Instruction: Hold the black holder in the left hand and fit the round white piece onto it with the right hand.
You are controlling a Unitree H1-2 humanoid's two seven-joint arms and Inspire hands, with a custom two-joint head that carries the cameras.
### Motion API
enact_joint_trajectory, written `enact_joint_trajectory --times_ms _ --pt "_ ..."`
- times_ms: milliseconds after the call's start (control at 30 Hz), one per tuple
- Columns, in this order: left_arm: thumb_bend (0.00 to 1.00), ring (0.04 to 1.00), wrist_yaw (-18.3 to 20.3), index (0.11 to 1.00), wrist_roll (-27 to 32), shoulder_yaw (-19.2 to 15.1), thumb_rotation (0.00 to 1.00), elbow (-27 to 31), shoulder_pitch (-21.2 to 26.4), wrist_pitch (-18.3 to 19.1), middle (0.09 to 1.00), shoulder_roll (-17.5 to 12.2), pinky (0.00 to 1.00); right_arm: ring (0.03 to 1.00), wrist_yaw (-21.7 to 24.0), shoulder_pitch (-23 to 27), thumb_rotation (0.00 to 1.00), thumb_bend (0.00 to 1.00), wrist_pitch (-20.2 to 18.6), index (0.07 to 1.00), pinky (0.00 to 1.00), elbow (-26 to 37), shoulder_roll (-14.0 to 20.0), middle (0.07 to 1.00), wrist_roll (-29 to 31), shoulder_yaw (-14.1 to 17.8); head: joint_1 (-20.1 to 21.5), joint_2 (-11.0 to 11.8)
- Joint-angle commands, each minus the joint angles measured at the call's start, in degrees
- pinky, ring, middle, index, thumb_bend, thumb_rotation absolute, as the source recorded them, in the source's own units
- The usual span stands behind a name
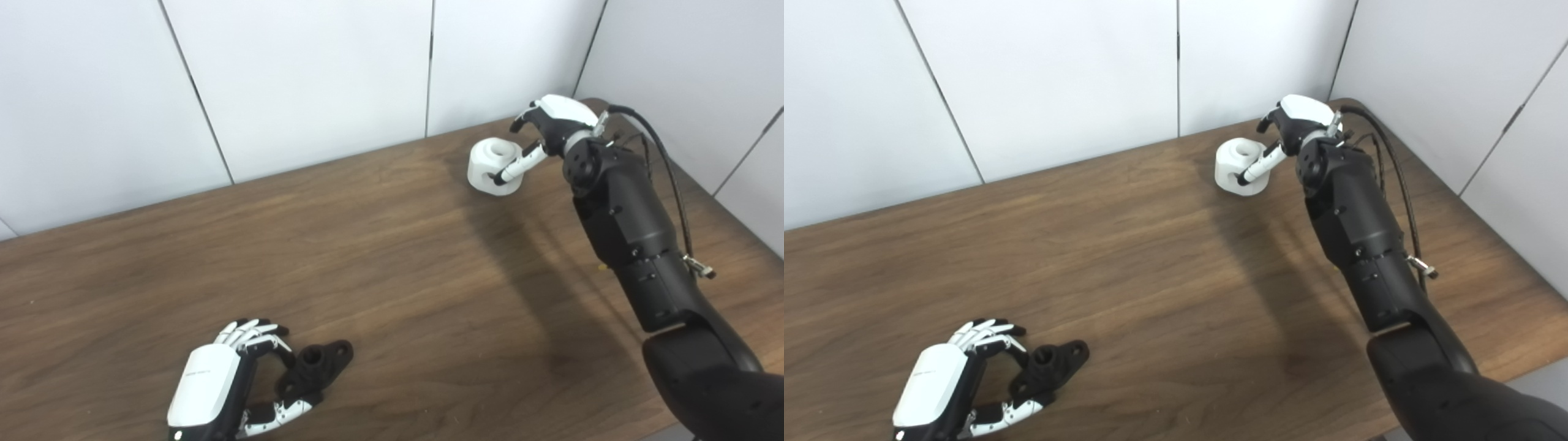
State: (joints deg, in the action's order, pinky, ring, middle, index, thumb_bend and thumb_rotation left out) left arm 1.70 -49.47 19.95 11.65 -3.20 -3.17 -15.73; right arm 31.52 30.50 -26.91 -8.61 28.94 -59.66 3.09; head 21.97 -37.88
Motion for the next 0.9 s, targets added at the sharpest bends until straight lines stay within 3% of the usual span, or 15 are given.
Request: enact_joint_trajectory --times_ms 0,867 --pt "0.52 0.838 1.34 0.486 -1.61 -0.05 0.04 -1.12 -0.56 1.40 0.756 -0.66 0.91 1.000 -1.93 2.43 0.35 0.98 0.01 0.773 1.00 1.31 1.41 0.986 -0.05 0.33 -0.09 -0.06" --pt "0.52 0.828 0.76 0.485 -1.62 -0.14 0.04 -1.23 -0.76 0.81 0.751 -0.86 0.90 1.000 -4.21 1.98 0.33 0.95 0.00 0.736 1.00 -0.06 0.38 0.978 0.53 0.03 -0.35 -0.20"
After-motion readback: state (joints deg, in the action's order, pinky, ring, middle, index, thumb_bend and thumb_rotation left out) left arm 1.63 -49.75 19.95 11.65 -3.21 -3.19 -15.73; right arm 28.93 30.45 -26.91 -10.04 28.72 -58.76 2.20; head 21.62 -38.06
